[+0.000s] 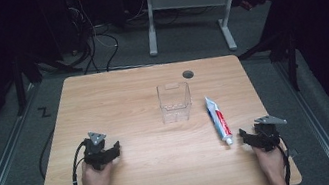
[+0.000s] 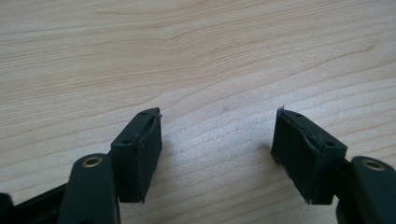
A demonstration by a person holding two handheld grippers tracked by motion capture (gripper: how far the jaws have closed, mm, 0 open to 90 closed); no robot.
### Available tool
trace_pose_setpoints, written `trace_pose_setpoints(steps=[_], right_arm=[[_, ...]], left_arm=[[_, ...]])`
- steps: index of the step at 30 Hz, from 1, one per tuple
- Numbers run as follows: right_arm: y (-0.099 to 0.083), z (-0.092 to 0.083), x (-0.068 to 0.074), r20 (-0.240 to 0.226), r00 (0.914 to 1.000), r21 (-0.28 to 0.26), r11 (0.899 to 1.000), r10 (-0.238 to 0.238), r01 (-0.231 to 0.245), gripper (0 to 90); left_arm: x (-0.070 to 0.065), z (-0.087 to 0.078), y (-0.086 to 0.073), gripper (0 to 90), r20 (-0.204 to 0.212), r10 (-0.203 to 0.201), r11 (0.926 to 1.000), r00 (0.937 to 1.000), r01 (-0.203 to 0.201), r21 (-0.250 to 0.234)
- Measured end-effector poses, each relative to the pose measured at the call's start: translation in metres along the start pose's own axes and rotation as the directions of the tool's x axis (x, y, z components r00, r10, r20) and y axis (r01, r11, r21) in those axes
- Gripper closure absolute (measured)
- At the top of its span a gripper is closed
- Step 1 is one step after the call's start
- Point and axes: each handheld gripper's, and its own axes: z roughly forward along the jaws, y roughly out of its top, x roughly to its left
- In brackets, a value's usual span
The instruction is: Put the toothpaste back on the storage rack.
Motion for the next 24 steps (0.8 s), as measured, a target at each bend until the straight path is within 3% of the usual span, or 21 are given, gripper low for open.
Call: trace_pose_setpoints(steps=[9,14,24], right_arm=[[-0.001,-0.002,0.000,0.006,1.0000,-0.003,1.000,0.007,-0.007,39.6],[-0.001,-0.011,0.001,-0.028,0.9994,-0.019,1.000,0.022,-0.023,42.0],[-0.004,-0.028,0.011,-0.068,0.9977,-0.058,0.998,-0.002,-0.002,46.4]], left_arm=[[0.000,0.000,0.000,32.8,0.001,0.002,1.0000,1.0000,-0.002,0.002],[0.000,0.000,0.000,32.3,0.002,0.003,1.0000,1.0000,-0.003,0.004],[0.000,0.000,0.000,31.8,0.004,0.004,1.0000,1.0000,-0.004,0.003]])
